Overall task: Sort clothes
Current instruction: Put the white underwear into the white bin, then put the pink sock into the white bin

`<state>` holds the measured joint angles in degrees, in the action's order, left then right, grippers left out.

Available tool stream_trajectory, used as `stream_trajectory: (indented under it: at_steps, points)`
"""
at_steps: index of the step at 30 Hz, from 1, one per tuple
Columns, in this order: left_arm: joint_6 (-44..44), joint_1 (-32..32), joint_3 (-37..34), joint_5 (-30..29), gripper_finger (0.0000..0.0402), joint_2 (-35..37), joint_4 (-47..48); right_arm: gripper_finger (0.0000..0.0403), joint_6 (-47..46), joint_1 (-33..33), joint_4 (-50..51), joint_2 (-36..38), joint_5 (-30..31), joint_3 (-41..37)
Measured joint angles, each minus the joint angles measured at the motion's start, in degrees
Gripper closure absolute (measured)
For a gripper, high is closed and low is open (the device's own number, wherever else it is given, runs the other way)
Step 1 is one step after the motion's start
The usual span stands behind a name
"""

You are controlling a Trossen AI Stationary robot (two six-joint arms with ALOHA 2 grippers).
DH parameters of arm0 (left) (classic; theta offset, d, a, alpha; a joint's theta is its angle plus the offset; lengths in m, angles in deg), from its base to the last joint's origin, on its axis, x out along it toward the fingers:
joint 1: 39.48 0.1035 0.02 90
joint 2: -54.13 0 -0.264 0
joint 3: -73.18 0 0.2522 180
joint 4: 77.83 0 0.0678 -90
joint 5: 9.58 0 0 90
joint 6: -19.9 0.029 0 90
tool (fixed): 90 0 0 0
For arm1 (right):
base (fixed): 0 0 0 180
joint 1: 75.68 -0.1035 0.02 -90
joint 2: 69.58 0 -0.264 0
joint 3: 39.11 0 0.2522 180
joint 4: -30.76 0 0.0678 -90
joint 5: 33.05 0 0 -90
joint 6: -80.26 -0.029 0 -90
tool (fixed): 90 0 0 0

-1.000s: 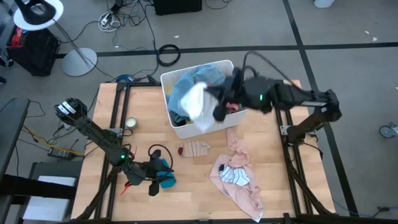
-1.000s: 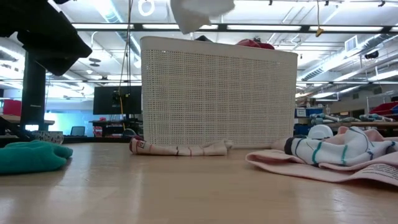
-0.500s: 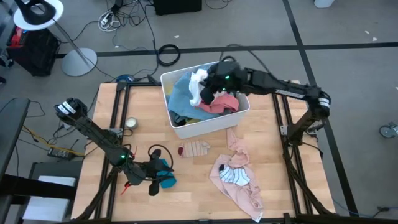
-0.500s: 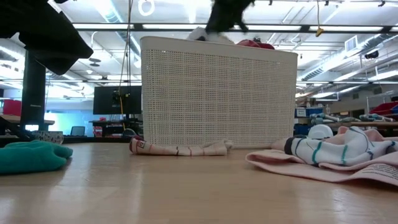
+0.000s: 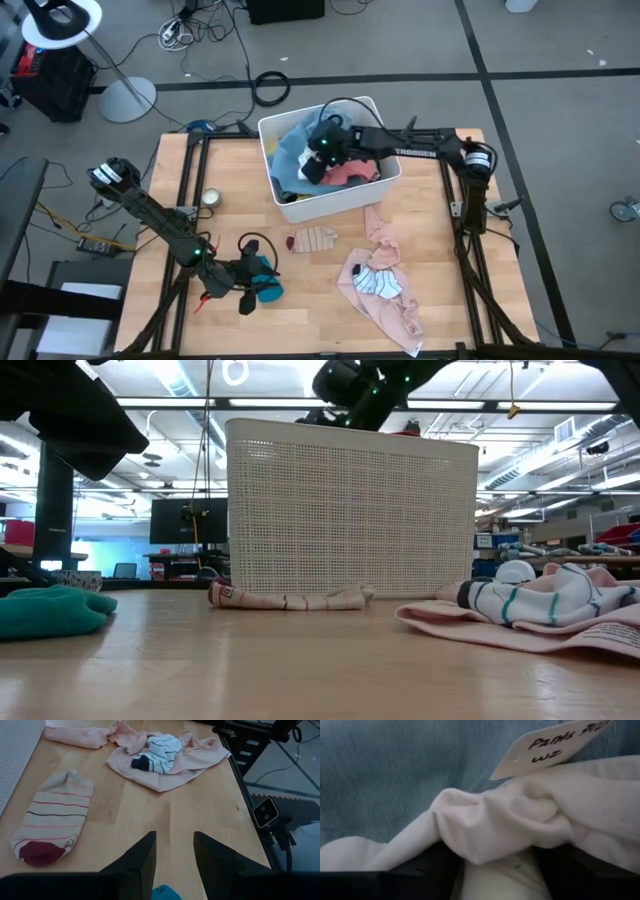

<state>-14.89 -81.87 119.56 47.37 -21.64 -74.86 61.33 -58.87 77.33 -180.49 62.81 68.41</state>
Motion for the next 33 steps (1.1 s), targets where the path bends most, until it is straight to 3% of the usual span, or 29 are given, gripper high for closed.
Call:
stream_trajectory:
  at_steps: [7,17,26,33]
  points:
    - [0.0,0.0,0.0,0.1,0.0265,0.0,0.0,0.0124,-2.1,1.0,0.3,-0.7,-4.2,-0.1]
    - [0.0,0.0,0.0,0.1,0.0265,0.0,0.0,0.0145,-1.6,-0.1,4.3,15.0,-4.7,-0.7]
    - [0.0,0.0,0.0,0.1,0.0265,0.0,0.0,0.0147,-2.7,-6.7,16.4,27.0,5.6,-0.6]
    - [0.0,0.0,0.0,0.1,0.0265,0.0,0.0,0.0147,-11.2,-19.1,29.9,30.7,18.1,-0.5]
